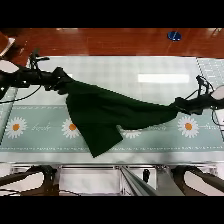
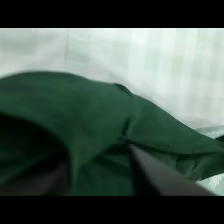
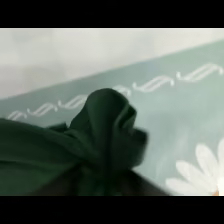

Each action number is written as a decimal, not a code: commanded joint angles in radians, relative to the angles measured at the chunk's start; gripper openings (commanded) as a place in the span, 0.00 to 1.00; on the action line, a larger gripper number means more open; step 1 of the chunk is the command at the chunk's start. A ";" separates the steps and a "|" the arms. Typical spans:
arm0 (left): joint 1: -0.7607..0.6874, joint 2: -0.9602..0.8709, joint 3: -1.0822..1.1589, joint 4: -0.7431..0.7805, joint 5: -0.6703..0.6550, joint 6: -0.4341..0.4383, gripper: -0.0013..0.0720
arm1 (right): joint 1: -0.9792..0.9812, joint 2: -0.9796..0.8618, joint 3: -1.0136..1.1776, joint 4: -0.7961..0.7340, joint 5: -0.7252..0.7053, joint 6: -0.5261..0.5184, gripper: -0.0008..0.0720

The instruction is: Fold the shirts.

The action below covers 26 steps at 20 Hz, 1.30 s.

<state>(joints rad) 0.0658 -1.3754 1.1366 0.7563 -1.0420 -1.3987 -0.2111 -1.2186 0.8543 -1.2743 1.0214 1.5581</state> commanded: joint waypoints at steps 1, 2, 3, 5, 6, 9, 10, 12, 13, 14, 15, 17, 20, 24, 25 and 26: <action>0.024 -0.030 0.043 0.032 -0.102 0.002 0.71 | -0.027 -0.127 0.164 -0.034 0.101 0.016 0.58; 0.063 -0.022 0.078 0.094 -0.169 0.003 0.71 | -0.060 -0.124 0.221 -0.080 0.165 0.013 0.58; 0.108 0.002 0.093 0.151 -0.205 0.002 0.71 | -0.108 -0.111 0.277 -0.149 0.239 0.006 0.58; 0.237 0.101 0.072 0.207 -0.212 -0.001 0.71 | -0.224 -0.053 0.310 -0.268 0.307 -0.007 0.58; 0.296 0.158 0.037 0.206 -0.211 0.006 0.71 | -0.301 -0.010 0.289 -0.287 0.304 -0.003 0.57; 0.391 0.339 -0.215 0.166 -0.175 0.017 0.71 | -0.495 0.114 0.066 -0.050 0.150 0.000 0.57; 0.386 0.379 -0.315 0.142 -0.175 0.018 0.71 | -0.520 0.143 -0.019 0.039 0.108 -0.037 0.57; 0.362 0.419 -0.494 0.099 -0.161 0.017 0.71 | -0.523 0.178 -0.153 0.164 0.063 -0.119 0.57; 0.362 0.422 -0.568 0.051 -0.161 0.018 0.71 | -0.523 0.179 -0.193 0.213 0.068 -0.156 0.57; 0.360 0.421 -0.630 0.004 -0.167 0.037 0.71 | -0.523 0.179 -0.216 0.230 0.070 -0.175 0.57; 0.349 0.420 -0.687 -0.021 -0.163 0.053 0.71 | -0.523 0.179 -0.227 0.223 0.070 -0.177 0.57; 0.311 0.420 -0.759 -0.026 -0.113 0.052 0.71 | -0.523 0.179 -0.229 0.219 0.071 -0.187 0.57; 0.206 0.389 -0.805 -0.088 -0.013 0.052 0.70 | -0.523 0.179 -0.229 0.219 0.075 -0.188 0.57; 0.048 0.282 -0.803 -0.272 0.161 0.079 0.70 | -0.523 0.179 -0.229 0.218 0.097 -0.198 0.57; 0.018 0.256 -0.803 -0.314 0.208 0.089 0.70 | -0.523 0.179 -0.229 0.219 0.101 -0.202 0.57; -0.018 0.230 -0.798 -0.349 0.258 0.111 0.70 | -0.523 0.179 -0.229 0.218 0.102 -0.202 0.57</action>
<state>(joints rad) 0.1417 -1.0817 0.3458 0.5400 -0.9382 -1.3251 -0.7341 -1.0401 0.6281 -1.0611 1.1130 1.3651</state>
